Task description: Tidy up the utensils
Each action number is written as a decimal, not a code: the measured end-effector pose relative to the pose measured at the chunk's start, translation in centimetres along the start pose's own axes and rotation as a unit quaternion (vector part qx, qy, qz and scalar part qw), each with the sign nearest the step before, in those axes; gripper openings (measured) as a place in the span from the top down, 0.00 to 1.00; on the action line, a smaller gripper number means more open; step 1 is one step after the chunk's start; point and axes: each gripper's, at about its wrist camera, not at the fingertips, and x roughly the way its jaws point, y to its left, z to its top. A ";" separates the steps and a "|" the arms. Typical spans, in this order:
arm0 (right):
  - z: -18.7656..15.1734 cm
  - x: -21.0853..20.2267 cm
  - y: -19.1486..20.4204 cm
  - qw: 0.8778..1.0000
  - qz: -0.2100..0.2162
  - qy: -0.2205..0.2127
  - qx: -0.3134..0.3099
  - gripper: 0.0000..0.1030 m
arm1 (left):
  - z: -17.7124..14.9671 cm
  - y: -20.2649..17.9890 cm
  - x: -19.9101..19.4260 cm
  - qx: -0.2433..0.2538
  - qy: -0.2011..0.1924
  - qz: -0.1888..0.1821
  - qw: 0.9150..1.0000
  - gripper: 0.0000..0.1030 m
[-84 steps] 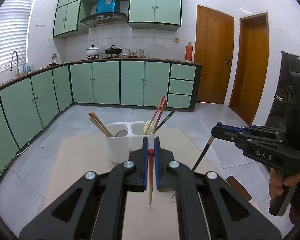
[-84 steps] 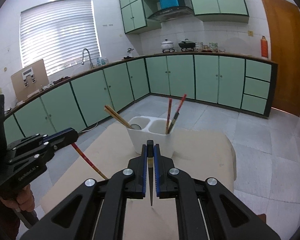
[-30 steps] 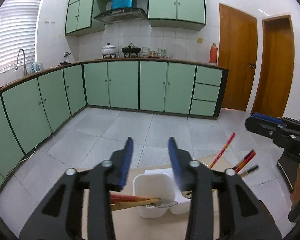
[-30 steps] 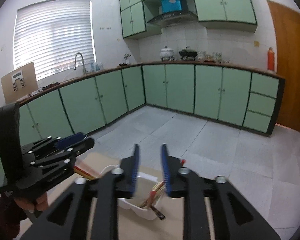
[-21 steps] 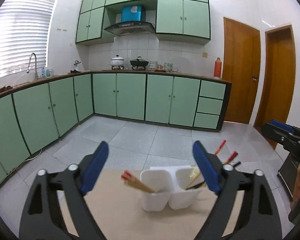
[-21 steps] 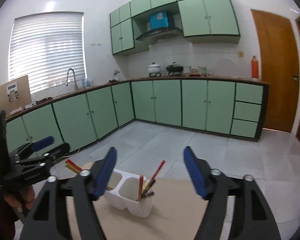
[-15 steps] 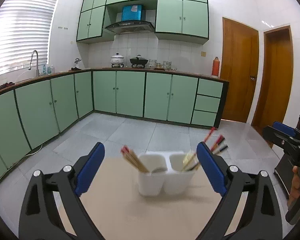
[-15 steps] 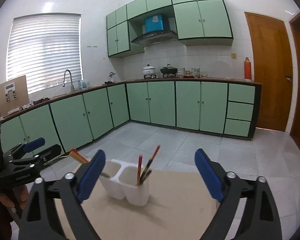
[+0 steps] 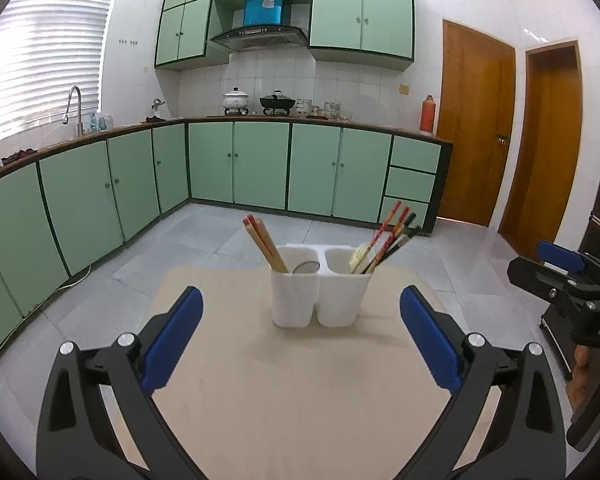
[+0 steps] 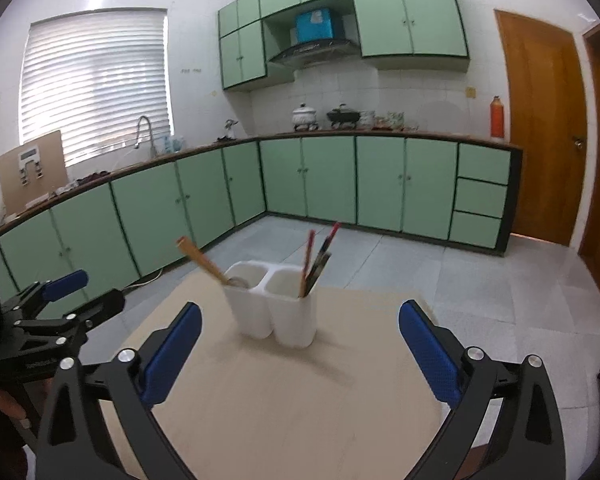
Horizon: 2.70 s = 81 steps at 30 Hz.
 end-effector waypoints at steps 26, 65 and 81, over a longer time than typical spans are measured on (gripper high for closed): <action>-0.2 -1.7 1.6 1.000 0.012 0.011 -0.004 0.06 | -0.1 -0.7 -2.7 0.004 -0.004 -0.005 1.000 0.07; -0.3 -0.8 1.8 1.000 0.013 0.020 -0.002 0.06 | -0.2 -0.6 -2.1 0.003 0.005 -0.002 1.000 0.07; -0.3 -0.8 1.8 1.000 0.013 0.021 -0.002 0.06 | -0.2 -0.6 -2.0 0.003 0.005 -0.001 1.000 0.07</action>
